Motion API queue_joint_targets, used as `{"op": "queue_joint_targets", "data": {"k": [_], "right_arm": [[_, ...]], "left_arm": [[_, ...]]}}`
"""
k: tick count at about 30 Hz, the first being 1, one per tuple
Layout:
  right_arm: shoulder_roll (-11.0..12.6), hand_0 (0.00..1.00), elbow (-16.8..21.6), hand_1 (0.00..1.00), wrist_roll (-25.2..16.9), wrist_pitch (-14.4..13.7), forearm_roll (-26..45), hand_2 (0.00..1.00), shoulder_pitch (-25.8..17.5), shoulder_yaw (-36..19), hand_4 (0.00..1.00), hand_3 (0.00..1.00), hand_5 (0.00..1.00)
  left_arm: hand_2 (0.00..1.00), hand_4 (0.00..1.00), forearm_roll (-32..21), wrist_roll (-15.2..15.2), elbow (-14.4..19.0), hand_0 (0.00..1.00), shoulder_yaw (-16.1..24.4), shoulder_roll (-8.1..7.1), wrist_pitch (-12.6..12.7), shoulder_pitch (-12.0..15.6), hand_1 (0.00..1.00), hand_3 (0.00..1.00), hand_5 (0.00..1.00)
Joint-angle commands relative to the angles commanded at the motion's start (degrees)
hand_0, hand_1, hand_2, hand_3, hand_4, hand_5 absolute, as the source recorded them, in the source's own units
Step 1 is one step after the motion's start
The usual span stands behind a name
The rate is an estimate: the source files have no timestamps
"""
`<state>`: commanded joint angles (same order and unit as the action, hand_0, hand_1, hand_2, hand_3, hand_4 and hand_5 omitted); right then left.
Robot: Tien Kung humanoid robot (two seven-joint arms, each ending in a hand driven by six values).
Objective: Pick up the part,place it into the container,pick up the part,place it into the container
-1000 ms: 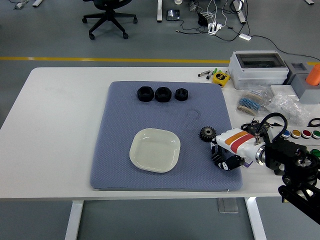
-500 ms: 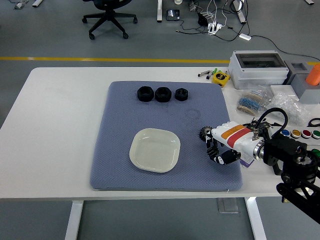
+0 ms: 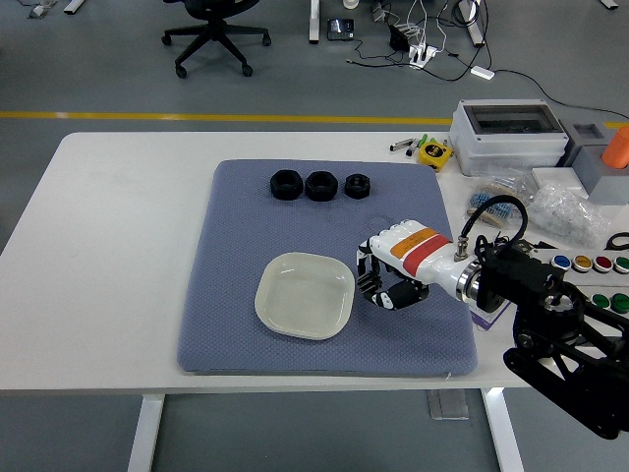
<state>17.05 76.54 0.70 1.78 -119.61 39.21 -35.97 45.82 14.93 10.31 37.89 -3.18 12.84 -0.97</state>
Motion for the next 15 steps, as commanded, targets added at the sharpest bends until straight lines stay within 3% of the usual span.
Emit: {"op": "queue_joint_targets", "data": {"k": [8,9,14,15], "right_arm": [[-6.11,0.173,-4.33,0.365,-0.55,-3.0,3.1,0.426,3.76,2.05,0.716,0.485,0.262],[-6.54,0.252,-4.72,0.448,-0.71,-2.54,4.02,0.562,4.09,2.34,0.97,0.587,0.501],[-7.6,0.252,-5.49,0.448,-1.18,0.35,4.89,0.562,5.04,3.72,0.97,0.587,0.501],[-7.65,0.355,-5.57,0.541,-1.37,0.51,4.87,0.781,5.07,3.92,0.998,0.895,0.588]], "left_arm": [[0.644,0.718,0.13,0.09,0.0,0.6,-0.31,-0.28,0.1,0.11,0.602,0.722,0.712],[0.641,0.719,0.28,0.13,0.0,0.599,-0.24,-0.3,0.11,0.09,0.602,0.72,0.71],[0.641,0.719,0.54,0.22,0.0,0.599,-0.29,-0.43,0.09,0.02,0.602,0.72,0.71],[0.641,0.719,0.5,0.22,0.0,0.598,-0.33,-0.45,0.1,0.02,0.603,0.719,0.709]]}}
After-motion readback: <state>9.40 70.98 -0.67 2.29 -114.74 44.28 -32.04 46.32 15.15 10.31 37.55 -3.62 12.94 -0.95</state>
